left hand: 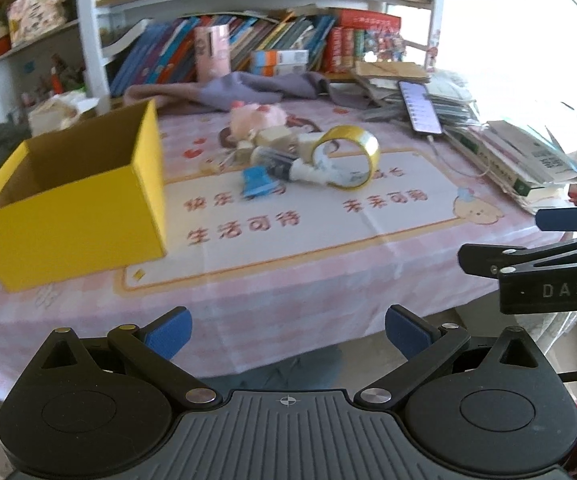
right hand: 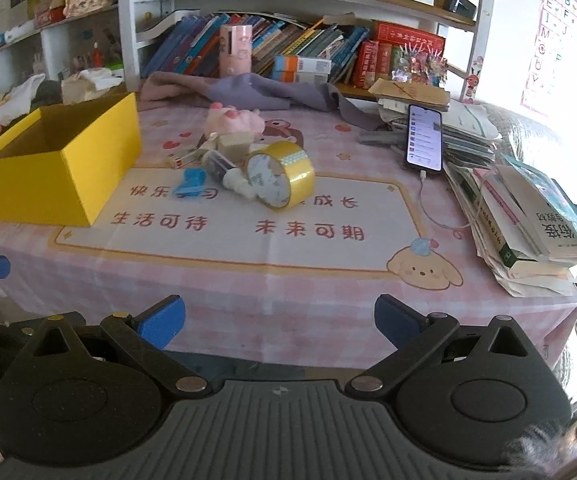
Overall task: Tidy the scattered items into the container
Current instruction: 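Reach the right gripper to the yellow tape roll and grasp its rim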
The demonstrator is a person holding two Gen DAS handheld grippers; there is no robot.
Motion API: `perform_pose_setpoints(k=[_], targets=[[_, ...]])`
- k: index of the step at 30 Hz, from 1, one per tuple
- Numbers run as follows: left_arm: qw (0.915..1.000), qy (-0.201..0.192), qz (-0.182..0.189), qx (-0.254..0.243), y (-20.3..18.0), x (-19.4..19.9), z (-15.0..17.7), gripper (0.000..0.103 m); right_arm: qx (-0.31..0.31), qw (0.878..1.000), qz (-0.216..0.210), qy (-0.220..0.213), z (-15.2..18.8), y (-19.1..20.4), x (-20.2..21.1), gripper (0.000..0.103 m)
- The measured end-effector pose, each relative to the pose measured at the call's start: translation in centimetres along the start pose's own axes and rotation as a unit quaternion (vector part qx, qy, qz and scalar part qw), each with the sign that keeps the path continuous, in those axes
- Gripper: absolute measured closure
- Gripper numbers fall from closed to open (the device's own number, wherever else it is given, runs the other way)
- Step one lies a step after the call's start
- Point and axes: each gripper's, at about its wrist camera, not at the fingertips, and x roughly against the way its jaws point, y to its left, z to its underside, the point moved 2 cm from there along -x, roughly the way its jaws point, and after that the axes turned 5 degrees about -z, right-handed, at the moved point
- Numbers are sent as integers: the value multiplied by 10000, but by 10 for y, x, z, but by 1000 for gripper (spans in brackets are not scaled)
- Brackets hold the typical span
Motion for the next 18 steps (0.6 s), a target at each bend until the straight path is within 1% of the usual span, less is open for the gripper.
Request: perform_pose_setpoints(k=[6, 10, 14, 18], targets=[[9999, -62, 82, -46, -8, -17, -15, 0, -80, 10000, 3, 52, -11, -16, -19, 2], [9999, -40, 126, -5, -11, -35, -27, 0, -7, 9999, 11, 104, -20, -25, -34, 11], [9998, 7, 177, -23, -18, -53, -41, 0, 5, 9998, 13, 195, -32, -39, -52, 16], [9999, 32, 159, -10, -24, -71, -57, 0, 47, 9996, -76, 268, -49, -52, -72, 19]])
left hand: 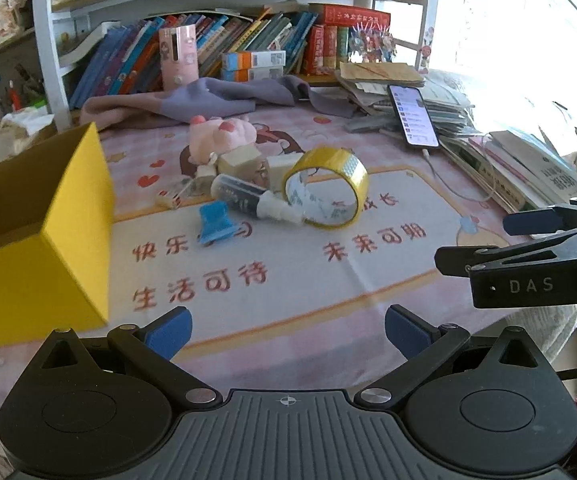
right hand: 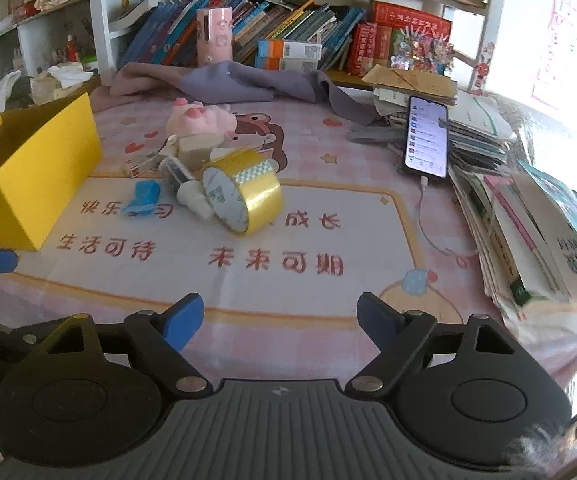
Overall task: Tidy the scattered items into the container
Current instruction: 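Reach the right gripper to the yellow tape roll and grasp its rim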
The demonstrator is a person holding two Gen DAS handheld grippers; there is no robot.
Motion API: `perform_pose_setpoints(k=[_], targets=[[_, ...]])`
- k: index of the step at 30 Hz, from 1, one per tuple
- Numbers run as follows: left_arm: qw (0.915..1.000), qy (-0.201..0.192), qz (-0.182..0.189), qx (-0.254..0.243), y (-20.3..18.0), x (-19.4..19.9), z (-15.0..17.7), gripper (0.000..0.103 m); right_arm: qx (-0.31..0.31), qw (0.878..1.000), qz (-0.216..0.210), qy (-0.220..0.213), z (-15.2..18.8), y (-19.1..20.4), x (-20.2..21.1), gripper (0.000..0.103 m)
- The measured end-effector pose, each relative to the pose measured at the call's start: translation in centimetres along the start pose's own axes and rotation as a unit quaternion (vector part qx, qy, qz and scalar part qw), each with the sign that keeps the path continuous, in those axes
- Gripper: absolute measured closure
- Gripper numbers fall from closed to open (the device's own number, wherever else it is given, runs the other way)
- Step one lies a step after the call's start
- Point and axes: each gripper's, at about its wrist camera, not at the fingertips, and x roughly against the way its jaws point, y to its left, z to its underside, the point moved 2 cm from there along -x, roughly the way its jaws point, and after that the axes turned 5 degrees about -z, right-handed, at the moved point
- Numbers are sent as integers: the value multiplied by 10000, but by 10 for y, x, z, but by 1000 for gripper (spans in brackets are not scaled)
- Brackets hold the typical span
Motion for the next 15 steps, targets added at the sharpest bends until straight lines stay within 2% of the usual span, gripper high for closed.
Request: perform_pose_setpoints(k=[10, 15], targets=[[9987, 148, -368, 322, -1, -34, -37, 0, 363, 9986, -363, 113, -47, -23, -44, 19], [9965, 270, -648, 445, 0, -49, -51, 0, 564, 9957, -717, 163, -68, -29, -69, 19]])
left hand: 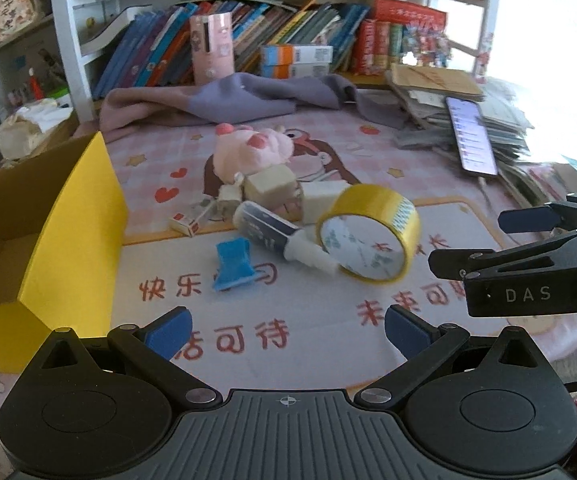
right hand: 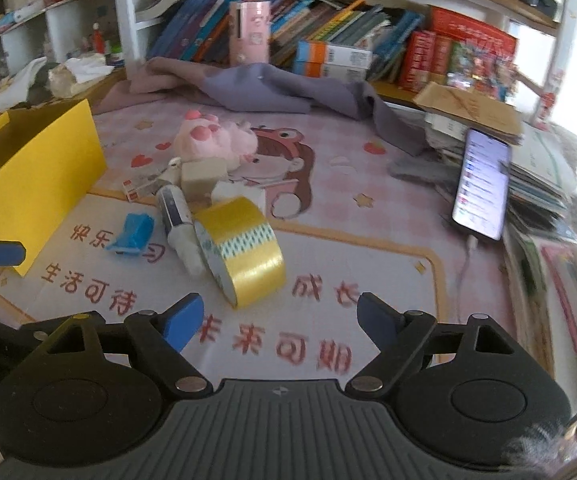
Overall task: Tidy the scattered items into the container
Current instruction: 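Reach the right gripper to the yellow tape roll and grasp its rim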
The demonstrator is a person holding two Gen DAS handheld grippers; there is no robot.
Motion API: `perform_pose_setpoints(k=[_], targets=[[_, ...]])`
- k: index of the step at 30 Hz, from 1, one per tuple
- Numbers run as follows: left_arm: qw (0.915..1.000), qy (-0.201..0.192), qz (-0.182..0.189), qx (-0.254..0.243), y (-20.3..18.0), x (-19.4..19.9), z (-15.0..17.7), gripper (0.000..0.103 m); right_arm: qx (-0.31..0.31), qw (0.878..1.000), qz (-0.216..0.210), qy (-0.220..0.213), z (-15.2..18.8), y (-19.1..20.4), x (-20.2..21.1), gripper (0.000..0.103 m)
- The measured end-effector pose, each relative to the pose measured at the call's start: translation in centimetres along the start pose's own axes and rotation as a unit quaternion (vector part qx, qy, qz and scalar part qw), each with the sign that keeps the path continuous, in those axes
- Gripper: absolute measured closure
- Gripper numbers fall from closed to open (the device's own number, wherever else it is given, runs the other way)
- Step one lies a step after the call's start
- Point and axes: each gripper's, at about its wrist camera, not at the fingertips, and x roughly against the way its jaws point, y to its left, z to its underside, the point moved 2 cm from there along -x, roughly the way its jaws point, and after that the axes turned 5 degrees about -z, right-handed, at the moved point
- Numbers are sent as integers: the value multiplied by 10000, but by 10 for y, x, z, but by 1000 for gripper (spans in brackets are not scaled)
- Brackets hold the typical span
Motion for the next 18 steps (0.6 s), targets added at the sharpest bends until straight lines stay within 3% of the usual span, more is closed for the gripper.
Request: perform_pose_setpoints(k=[7, 12, 13, 17, 18], targets=[[9988, 215, -425, 81, 1, -15, -15, 0, 190, 9986, -477, 161, -25, -7, -39, 19], [9978, 415, -525, -33, -2, -26, -24, 0, 295, 9957, -846, 227, -38, -5, -60, 19], [9975, 454, -538, -67, -3, -28, -25, 0, 297, 9952, -896, 264, -39, -5, -65, 23], [9965, 596, -588, -42, -5, -38, -27, 0, 137, 9930, -1094, 422, -39, -12, -78, 56], [9962, 619, -611, 11, -4, -40, -28, 0, 70, 9923, -1168, 413, -40, -16, -78, 57]])
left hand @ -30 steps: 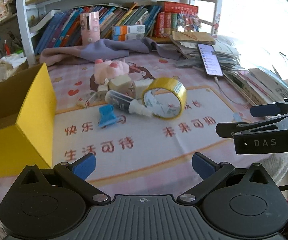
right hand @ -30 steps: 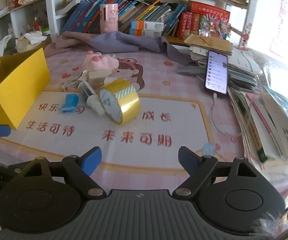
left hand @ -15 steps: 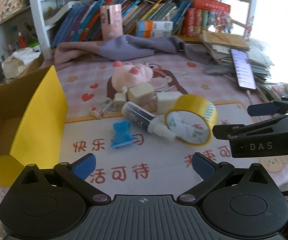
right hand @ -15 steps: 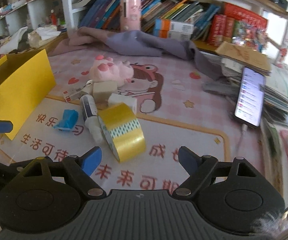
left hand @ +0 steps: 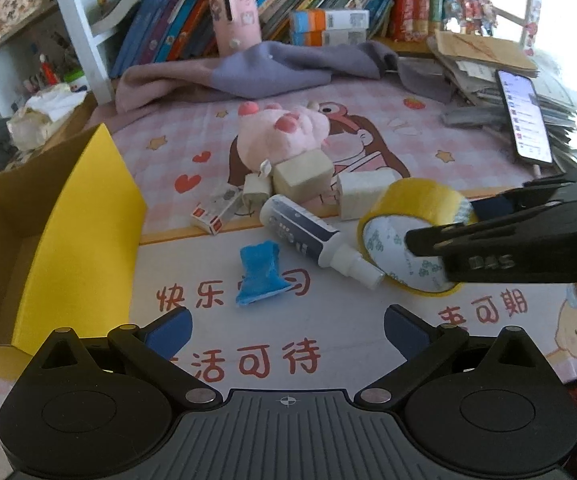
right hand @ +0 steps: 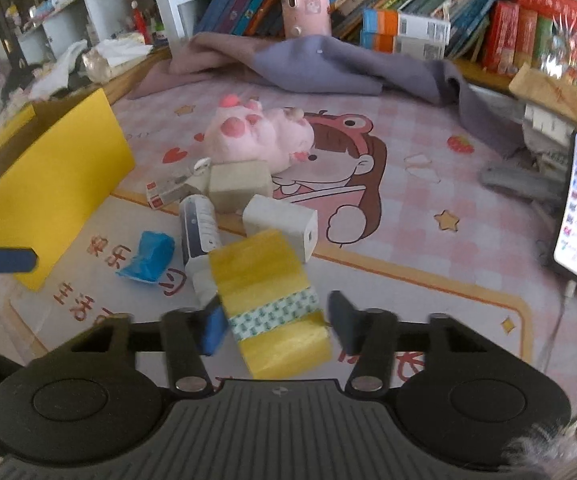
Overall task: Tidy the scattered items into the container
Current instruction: 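Reach the right gripper to the yellow tape roll and grasp its rim, then grasp the blue clip with the left gripper while the right gripper holds the tape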
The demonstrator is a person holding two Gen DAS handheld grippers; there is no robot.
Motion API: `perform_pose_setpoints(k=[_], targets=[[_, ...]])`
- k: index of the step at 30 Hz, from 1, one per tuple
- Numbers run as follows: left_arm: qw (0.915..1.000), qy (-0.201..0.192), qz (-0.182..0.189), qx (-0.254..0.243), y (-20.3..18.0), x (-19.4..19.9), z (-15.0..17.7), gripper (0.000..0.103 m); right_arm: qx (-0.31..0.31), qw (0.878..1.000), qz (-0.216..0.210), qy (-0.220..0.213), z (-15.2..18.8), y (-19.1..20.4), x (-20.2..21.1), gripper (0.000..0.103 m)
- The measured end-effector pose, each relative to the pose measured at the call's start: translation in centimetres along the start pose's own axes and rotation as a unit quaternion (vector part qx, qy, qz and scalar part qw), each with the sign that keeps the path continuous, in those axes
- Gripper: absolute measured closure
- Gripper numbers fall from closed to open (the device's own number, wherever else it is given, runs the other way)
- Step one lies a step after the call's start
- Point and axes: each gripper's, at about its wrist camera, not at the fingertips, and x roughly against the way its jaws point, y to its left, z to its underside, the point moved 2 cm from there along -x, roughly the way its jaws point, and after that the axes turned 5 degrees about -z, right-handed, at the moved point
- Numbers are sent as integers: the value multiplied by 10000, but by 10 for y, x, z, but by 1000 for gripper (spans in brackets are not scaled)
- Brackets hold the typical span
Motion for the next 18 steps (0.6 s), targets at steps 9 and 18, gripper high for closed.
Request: perform_pose_setpoints(k=[9, 18], targets=[[9992, 56, -215, 320, 4, -28, -12, 9, -510, 9986, -72, -78, -1, -37, 21, 62], [9980, 220, -346, 487, 11, -63, -24, 37, -1152, 9931, 179, 91, 9, -73, 21, 69]])
